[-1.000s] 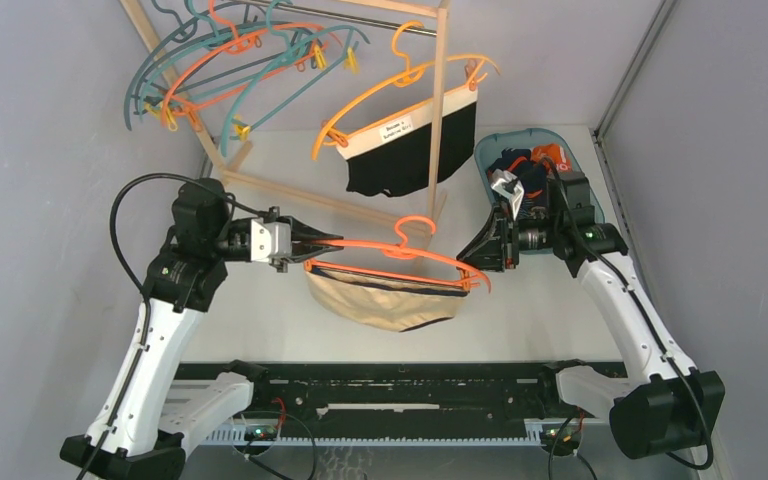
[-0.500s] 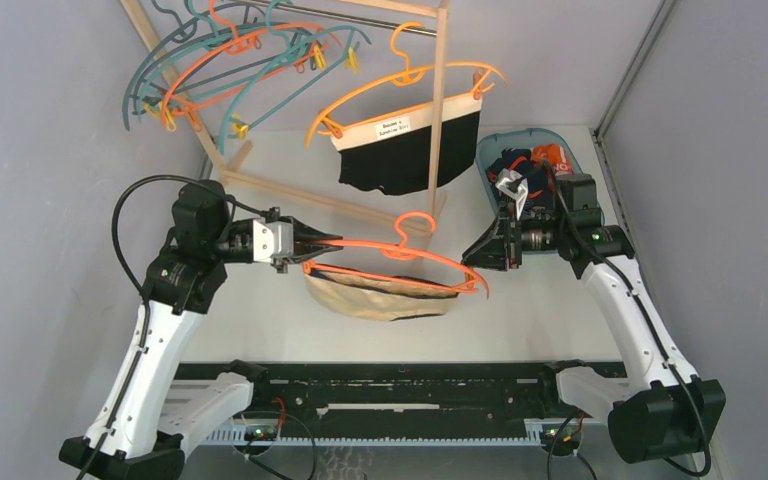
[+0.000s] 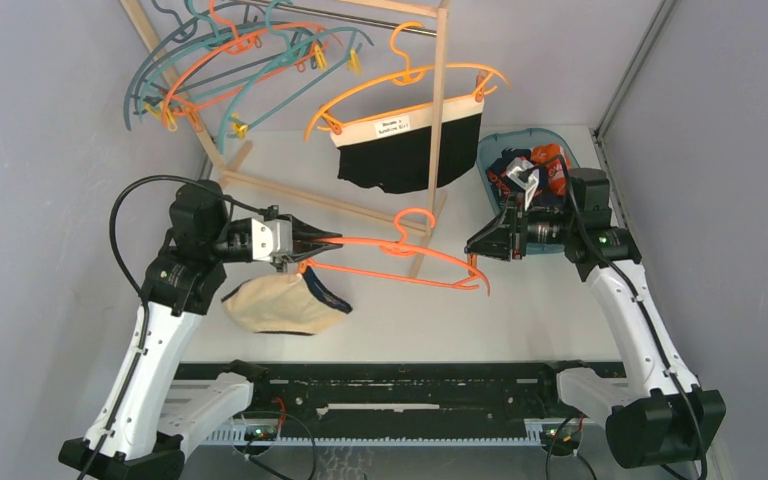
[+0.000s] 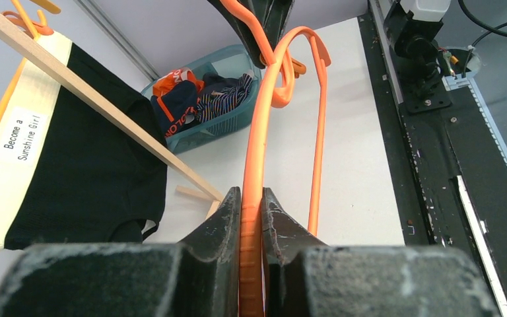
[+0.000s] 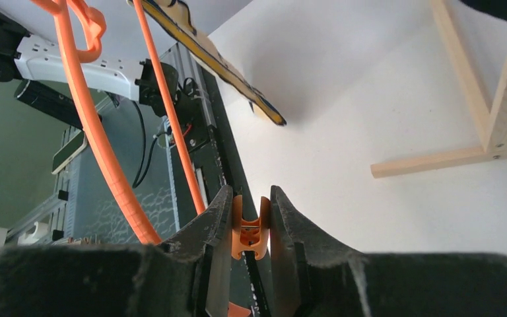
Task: Remove the underwear clipped to the hanger
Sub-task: Remove the underwear from the hanger.
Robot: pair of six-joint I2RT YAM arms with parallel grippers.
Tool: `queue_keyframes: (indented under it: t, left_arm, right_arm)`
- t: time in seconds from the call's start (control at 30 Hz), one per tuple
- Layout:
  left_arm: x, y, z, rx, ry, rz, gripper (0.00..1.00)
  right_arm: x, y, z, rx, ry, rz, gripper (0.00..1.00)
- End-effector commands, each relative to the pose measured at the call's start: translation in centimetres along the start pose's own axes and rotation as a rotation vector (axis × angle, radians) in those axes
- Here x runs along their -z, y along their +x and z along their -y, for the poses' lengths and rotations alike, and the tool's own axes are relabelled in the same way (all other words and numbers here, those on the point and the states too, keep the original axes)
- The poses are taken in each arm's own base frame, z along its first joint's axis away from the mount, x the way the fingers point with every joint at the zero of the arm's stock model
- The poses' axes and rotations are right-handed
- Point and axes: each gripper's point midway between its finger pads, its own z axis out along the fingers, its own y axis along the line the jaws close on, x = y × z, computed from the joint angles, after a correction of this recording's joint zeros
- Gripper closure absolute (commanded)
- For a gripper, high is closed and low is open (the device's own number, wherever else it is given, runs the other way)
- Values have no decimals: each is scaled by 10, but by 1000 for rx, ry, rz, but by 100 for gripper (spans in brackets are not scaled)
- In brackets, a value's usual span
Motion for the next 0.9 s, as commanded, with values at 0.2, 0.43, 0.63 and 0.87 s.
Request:
queue_keyframes:
  t: [0.2, 0.43, 0.63, 0.87]
  left_arm:
    - [2, -11, -10, -84, -35, 10, 100]
    - [4, -10, -12, -141, -50, -11, 100]
    - [6, -13, -13, -187, -58, -17, 100]
    - [8, -15, -14, -226, -69, -21, 100]
  right_arm:
    - [-5, -15, -16, 33, -57, 7, 100]
    - [-14, -7, -19, -26, -109, -7, 100]
    - [-18, 1, -16, -51, -113, -24, 100]
    - [-22, 8, -13, -74, -131, -37, 100]
